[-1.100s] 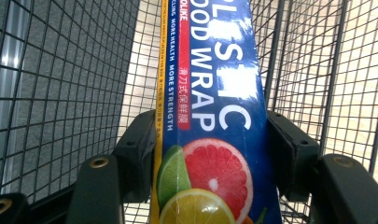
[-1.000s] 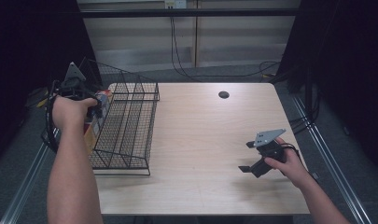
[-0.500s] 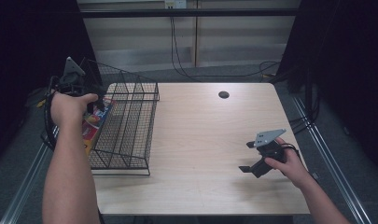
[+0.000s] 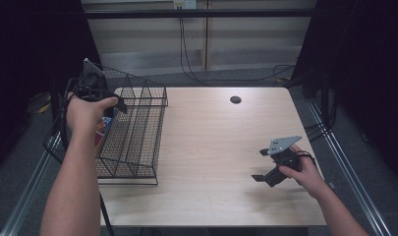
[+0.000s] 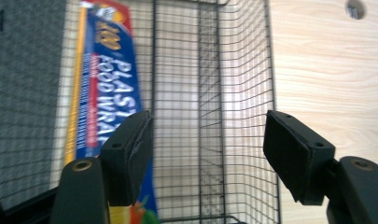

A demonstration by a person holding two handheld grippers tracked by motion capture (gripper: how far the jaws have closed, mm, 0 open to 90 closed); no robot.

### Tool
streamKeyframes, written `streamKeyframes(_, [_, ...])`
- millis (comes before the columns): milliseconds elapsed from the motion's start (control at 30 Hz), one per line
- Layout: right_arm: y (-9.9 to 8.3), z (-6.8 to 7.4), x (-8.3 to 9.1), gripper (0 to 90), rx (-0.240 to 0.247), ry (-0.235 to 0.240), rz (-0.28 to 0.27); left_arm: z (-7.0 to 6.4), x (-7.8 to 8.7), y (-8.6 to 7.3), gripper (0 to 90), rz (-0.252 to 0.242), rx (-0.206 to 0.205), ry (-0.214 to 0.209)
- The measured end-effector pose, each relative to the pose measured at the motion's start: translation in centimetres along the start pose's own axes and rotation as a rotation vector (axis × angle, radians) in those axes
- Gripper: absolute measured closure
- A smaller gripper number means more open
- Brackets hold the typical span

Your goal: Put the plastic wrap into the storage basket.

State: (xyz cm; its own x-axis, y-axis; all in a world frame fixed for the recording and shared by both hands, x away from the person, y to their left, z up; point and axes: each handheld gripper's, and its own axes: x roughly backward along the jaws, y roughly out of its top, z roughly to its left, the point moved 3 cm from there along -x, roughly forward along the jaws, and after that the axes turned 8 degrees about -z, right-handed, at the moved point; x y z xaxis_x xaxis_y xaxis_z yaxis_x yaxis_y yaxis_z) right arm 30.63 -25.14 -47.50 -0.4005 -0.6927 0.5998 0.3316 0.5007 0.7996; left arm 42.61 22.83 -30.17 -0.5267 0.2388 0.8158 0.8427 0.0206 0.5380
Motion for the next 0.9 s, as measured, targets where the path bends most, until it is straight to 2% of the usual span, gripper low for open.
streamKeyframes(133, [0.0, 0.0, 0.0, 1.6, 0.002, -0.004, -0.004, -0.9, -0.2, -0.2, 29.8, -0.015, -0.015, -0.047])
streamKeyframes(400, [0.0, 0.0, 0.0, 1.6, 0.0, 0.0, -0.001, -2.6, -0.5, -0.6, 24.8, -0.032, -0.076, -0.095])
streamKeyframes(567, [0.1, 0.0, 0.0, 1.6, 0.0, -0.007, -0.006, -4.1, -1.0, -1.0, 21.4, -0.041, -0.109, -0.14])
streamKeyframes(900, [0.0, -0.1, 0.1, 1.6, -0.001, -0.009, -0.004, -6.8, -2.2, -2.3, 18.8, -0.032, -0.182, -0.22])
